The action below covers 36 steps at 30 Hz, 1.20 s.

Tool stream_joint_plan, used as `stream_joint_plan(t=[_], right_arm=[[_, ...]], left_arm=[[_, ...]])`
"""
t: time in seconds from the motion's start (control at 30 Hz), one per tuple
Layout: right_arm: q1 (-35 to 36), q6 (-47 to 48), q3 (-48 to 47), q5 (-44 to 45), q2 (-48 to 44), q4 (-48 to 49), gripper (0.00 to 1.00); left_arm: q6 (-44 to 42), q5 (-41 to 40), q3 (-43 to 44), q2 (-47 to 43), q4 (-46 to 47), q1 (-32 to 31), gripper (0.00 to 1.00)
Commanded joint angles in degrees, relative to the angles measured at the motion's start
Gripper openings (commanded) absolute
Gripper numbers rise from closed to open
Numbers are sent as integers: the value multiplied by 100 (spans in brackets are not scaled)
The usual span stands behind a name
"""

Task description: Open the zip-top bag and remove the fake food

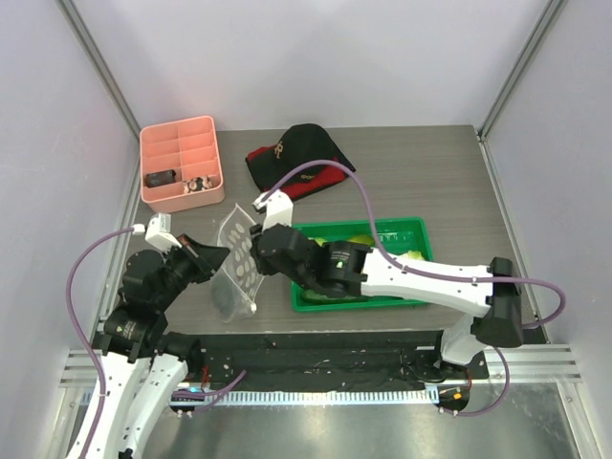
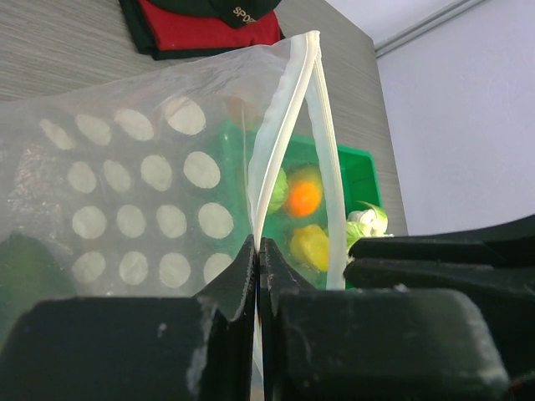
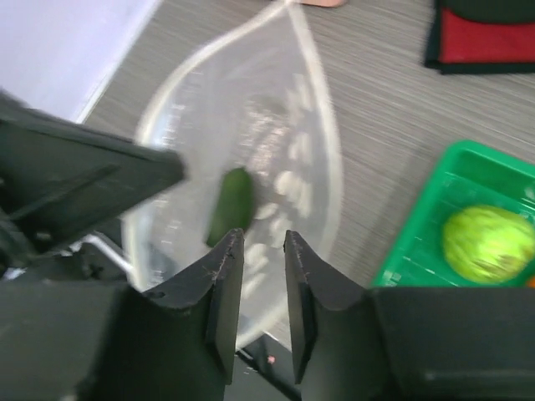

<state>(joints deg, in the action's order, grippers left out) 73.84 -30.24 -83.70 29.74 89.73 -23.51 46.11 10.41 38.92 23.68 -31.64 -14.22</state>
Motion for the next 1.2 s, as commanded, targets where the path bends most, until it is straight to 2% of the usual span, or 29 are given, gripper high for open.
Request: stream_joint_plan(t=[0.0,0.17,0.3,0.43,0.57,0.77,0.97,1.17], right_arm=[[148,-140,-673,-179,351,241,28],[113,-368,-946,-248,782,136,27],[-177,-772,-1017,-907,1134,75,26],[-309,-843,-1034,-1162,1371,65,26],[-450,-879,-929,-1409,1441,118,26],[-564,-712,-841,-1269,1310,13,27],[-573,-588,-1192,-1462,1652,-373,29],[-503,-527,-982,-1541,1960,-593,37]], left_arm=[[39,-31,151,49,96,16,0],[170,57,151,102,237,16,0],[276,110,125,23,272,16,0],[460,224,-33,-39,509,24,0],[750,531,-103,92,877,16,0],[953,717,-42,137,1169,16,0],[821,419,-209,-12,888,16,0],[715,-101,-701,-706,97,24,0]])
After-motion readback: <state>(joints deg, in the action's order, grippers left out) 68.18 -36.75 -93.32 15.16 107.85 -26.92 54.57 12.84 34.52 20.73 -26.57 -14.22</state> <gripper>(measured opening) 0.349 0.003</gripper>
